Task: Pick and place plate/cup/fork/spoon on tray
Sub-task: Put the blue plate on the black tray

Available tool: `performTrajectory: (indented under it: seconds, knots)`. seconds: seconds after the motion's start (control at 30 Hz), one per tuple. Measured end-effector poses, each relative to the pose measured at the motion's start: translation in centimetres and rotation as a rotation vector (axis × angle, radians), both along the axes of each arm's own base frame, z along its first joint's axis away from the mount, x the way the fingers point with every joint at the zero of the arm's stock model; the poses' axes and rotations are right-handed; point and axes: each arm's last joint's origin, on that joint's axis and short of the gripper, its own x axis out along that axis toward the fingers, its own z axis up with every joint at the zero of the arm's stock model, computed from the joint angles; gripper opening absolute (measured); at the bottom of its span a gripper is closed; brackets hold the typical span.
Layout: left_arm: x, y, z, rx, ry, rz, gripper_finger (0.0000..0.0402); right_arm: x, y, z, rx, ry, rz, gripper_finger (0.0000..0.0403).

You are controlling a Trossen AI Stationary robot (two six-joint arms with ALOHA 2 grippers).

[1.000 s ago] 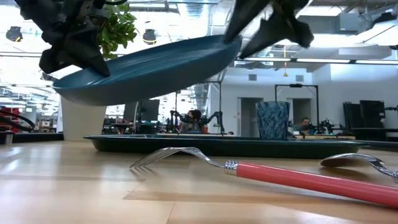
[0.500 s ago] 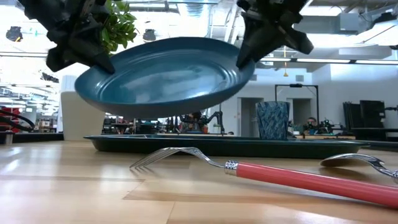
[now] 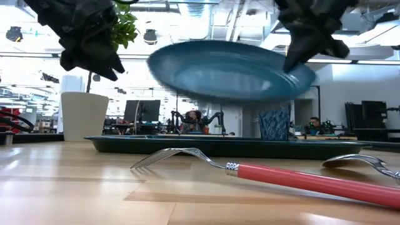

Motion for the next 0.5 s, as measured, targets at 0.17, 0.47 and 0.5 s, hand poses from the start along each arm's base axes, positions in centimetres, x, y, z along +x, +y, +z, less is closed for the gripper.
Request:
performTrajectory:
  seconds: [0.17,0.47,0.5]
  knots:
    - [-0.1,0.2,-0.2,-0.015,0.023,0.015,0.0200,-3.6,-2.1,-2.0,0.082,-0.073,-0.116,0.0001]
    - [-0.3,0.5,-0.3,0.027,0.039,0.045,0.0201,-5.5,-4.6,-4.9,0.201,-0.065,-0.186,0.0001]
    - [-0.4,0.5,-0.3,0.032,0.042,0.047,0.0200,-5.6,-4.8,-5.2,0.211,-0.060,-0.194,0.0001]
